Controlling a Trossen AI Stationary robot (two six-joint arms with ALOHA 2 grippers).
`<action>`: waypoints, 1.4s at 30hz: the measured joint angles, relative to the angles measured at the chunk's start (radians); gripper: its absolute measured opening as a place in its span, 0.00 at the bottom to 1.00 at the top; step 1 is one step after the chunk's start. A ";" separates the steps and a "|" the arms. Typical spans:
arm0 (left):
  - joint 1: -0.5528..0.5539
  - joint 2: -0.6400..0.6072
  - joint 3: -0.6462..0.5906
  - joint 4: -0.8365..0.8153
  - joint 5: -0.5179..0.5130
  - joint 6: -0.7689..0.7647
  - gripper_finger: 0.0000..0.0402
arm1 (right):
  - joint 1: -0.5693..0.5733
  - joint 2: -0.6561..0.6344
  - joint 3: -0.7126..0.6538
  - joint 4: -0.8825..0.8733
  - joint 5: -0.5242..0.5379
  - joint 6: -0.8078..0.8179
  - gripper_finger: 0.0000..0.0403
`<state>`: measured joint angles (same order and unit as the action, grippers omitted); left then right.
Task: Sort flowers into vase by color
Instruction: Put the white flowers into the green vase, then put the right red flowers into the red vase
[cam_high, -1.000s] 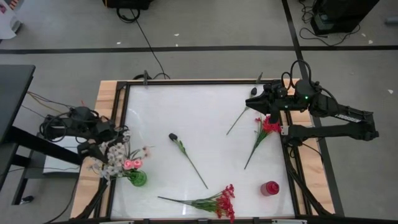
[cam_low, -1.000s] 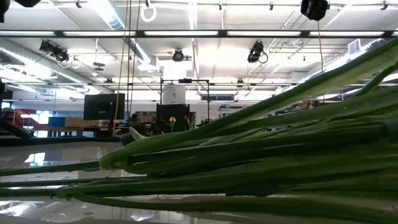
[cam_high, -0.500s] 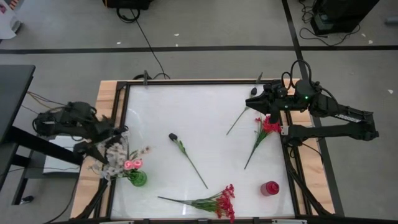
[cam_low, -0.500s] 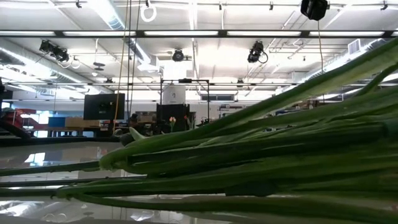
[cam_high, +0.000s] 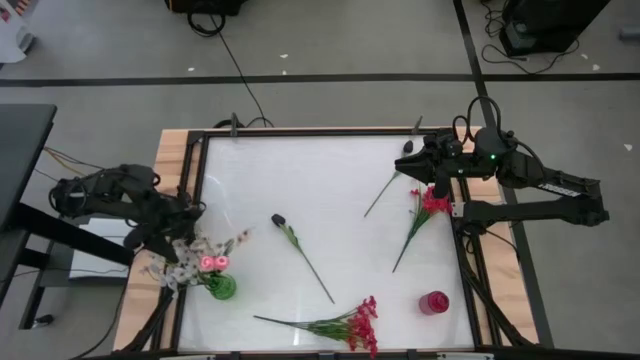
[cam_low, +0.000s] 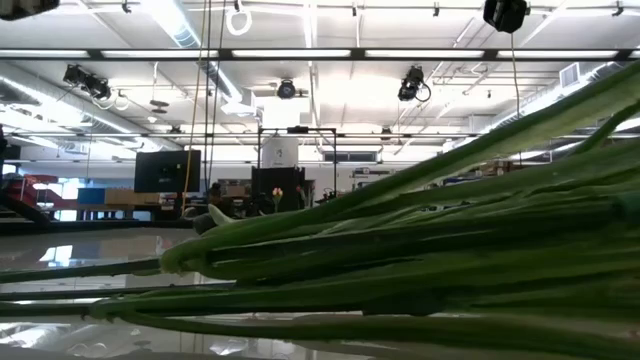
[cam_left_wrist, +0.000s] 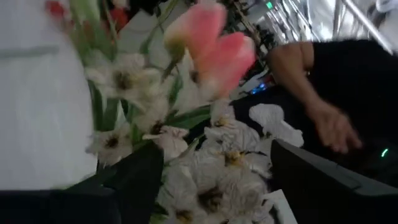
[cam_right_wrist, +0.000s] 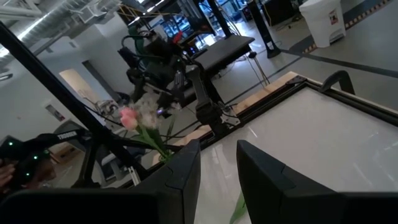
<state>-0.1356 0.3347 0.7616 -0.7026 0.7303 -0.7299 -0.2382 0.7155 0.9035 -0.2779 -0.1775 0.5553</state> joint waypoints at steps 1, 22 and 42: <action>0.000 0.004 0.000 -0.006 -0.001 -0.034 0.76 | 0.000 0.000 0.000 0.000 0.000 0.000 0.28; 0.001 0.143 0.311 -0.100 -0.282 0.088 0.79 | 0.000 0.000 0.000 0.002 0.000 0.000 0.28; 0.266 0.593 0.393 0.179 -0.338 0.182 0.65 | 0.000 0.000 0.000 0.008 0.000 0.000 0.28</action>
<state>0.1305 0.9273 1.1549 -0.5237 0.3920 -0.5476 -0.2379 0.7155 0.9035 -0.2703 -0.1776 0.5555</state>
